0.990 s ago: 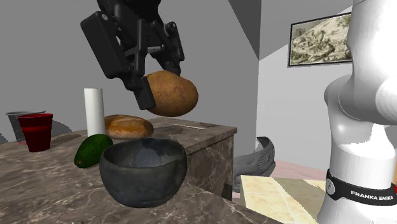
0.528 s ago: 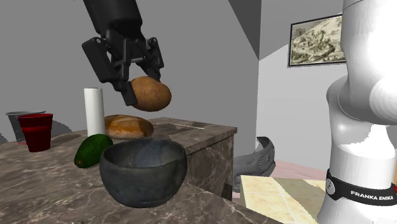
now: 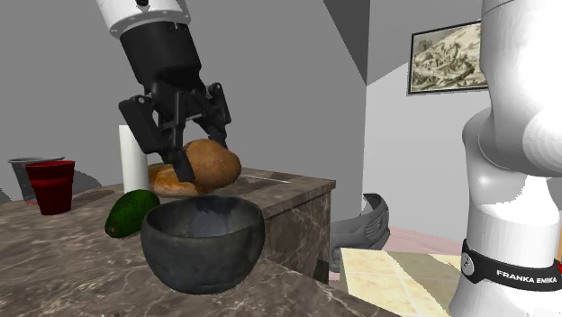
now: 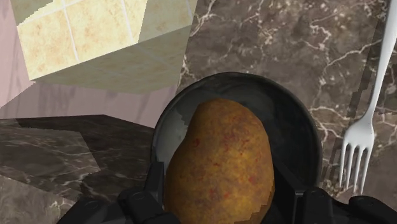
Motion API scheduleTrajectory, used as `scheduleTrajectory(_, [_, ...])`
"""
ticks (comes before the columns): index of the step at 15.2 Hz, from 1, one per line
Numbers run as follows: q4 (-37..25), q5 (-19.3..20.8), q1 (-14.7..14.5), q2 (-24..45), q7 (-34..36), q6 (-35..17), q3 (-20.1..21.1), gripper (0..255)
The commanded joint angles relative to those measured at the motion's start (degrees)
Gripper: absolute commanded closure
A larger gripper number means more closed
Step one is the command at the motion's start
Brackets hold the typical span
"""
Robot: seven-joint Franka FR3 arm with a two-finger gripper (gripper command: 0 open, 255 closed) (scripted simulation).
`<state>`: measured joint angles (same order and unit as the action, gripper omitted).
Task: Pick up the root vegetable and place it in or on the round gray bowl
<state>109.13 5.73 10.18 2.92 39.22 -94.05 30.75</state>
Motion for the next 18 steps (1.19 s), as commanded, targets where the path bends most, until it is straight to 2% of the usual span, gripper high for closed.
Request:
scheduleTrajectory(1, [1.29,0.17,-0.01,0.30,0.20,-1.56,-0.01,255])
scheduleTrajectory(5, [3.26,0.61,-0.07,1.16,0.71,-4.24,-0.01,255])
scheduleTrajectory(12, [3.26,0.61,-0.07,1.16,0.71,-4.24,-0.01,255])
scheduleTrajectory(13, [3.26,0.61,-0.07,1.16,0.71,-4.24,-0.01,0])
scheduleTrajectory(18, [3.26,0.61,-0.07,1.16,0.71,-4.24,-0.01,0])
